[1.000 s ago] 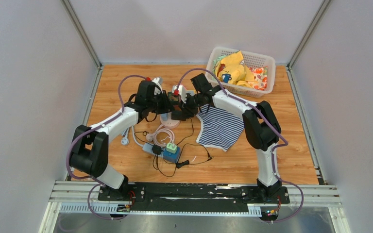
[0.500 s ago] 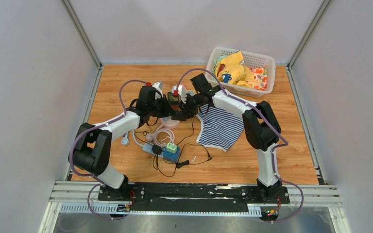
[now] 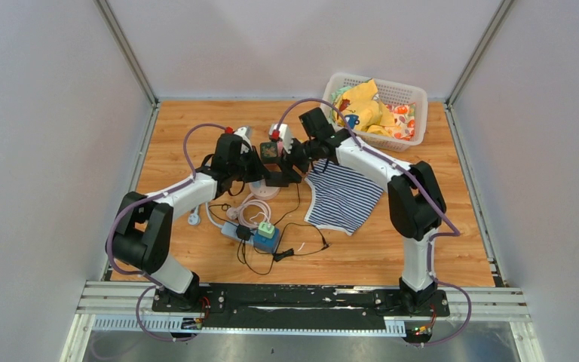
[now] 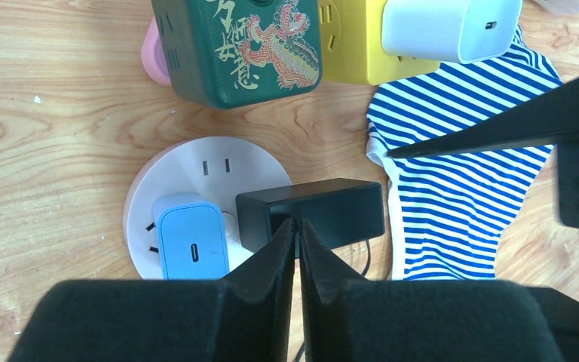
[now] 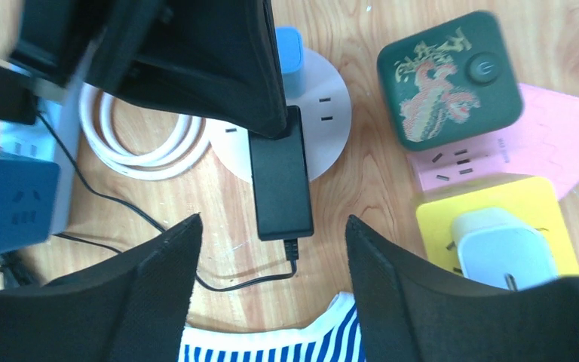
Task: Insert the plug
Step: Press the plug into the socket, then reset both arms
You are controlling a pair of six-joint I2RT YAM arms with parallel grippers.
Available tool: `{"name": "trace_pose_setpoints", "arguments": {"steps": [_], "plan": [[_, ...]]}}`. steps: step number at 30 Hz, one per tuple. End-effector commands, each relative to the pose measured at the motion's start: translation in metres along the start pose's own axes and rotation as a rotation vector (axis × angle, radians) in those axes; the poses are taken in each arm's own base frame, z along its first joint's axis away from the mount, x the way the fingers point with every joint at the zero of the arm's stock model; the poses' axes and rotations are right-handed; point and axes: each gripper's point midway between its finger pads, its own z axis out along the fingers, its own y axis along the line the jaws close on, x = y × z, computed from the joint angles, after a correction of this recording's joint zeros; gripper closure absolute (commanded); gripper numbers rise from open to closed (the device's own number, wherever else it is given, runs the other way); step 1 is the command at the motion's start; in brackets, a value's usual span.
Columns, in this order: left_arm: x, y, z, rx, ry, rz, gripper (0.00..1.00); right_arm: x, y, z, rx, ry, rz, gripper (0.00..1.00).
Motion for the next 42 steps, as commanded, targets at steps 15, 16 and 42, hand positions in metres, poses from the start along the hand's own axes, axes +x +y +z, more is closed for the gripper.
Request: {"name": "trace_pose_setpoints", "arguments": {"steps": [15,16,42], "plan": [[-0.049,-0.032,-0.048,-0.029,0.005,0.087,0.7,-0.034,0.034,-0.12,0.317,-0.109,0.296,0.0],[-0.057,-0.038,-0.055,-0.017,-0.012,0.098,0.69,-0.036,0.035,-0.133,0.362,-0.125,0.323,0.0],[-0.078,-0.086,-0.274,0.147,-0.515,0.276,0.0,-0.003,0.093,-0.296,0.85,-0.357,0.678,0.0]]}}
